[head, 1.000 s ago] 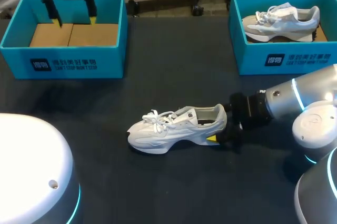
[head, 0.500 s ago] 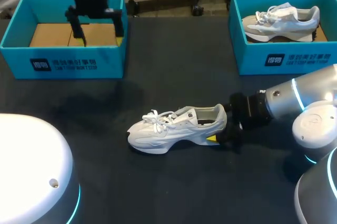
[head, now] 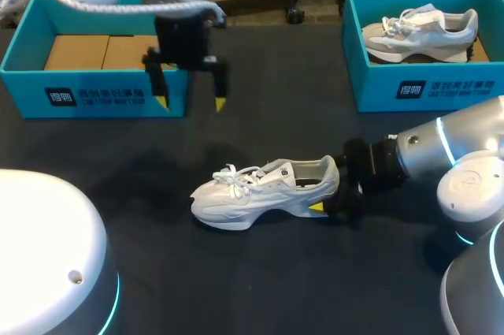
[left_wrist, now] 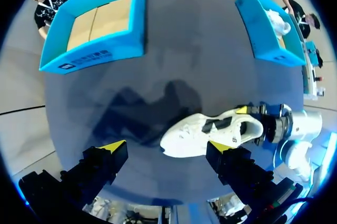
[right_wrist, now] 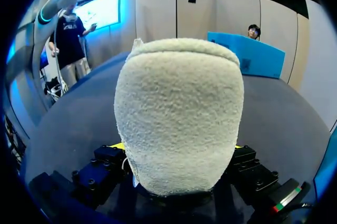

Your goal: Take the shoe out of the shoebox, open the shoe tongue, remove and reinsert the insole, then place the shoe into the shoebox

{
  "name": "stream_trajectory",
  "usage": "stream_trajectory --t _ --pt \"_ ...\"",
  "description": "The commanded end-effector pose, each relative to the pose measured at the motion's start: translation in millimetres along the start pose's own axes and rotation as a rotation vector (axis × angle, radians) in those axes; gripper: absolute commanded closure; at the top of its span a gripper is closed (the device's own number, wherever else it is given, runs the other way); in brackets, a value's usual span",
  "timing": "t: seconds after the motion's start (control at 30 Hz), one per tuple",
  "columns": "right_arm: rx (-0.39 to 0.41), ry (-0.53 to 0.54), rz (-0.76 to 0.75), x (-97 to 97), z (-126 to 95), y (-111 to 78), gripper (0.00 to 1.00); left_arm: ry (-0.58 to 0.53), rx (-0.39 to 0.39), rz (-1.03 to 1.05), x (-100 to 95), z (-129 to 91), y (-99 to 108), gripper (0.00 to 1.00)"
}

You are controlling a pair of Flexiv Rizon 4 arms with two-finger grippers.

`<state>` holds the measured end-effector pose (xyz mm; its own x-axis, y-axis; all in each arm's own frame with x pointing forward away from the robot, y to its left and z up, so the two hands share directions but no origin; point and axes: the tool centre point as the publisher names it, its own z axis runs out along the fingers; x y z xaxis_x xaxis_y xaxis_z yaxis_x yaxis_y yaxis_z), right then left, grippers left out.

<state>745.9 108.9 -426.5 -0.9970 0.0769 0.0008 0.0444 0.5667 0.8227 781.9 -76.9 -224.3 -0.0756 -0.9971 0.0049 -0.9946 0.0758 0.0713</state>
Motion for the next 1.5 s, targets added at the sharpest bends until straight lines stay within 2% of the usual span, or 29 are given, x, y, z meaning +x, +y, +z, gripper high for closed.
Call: stream_trajectory --t 0.03,0.43,0.73,1.5 --pt "0.005 -0.003 0.000 -1.2 6.1 -2.6 1.00 -0.007 -0.005 0.019 23.3 14.2 2.3 0.00" --pt "0.005 -0.003 0.000 -1.2 6.1 -2.6 1.00 -0.012 -0.022 0.099 79.4 47.3 10.7 0.00" --pt "0.005 -0.003 0.000 -1.2 6.1 -2.6 1.00 -0.028 -0.010 0.131 112.9 67.8 14.7 0.00" --pt "0.005 -0.003 0.000 -1.2 6.1 -2.6 1.00 0.007 0.044 0.114 147.2 102.2 19.5 0.00"
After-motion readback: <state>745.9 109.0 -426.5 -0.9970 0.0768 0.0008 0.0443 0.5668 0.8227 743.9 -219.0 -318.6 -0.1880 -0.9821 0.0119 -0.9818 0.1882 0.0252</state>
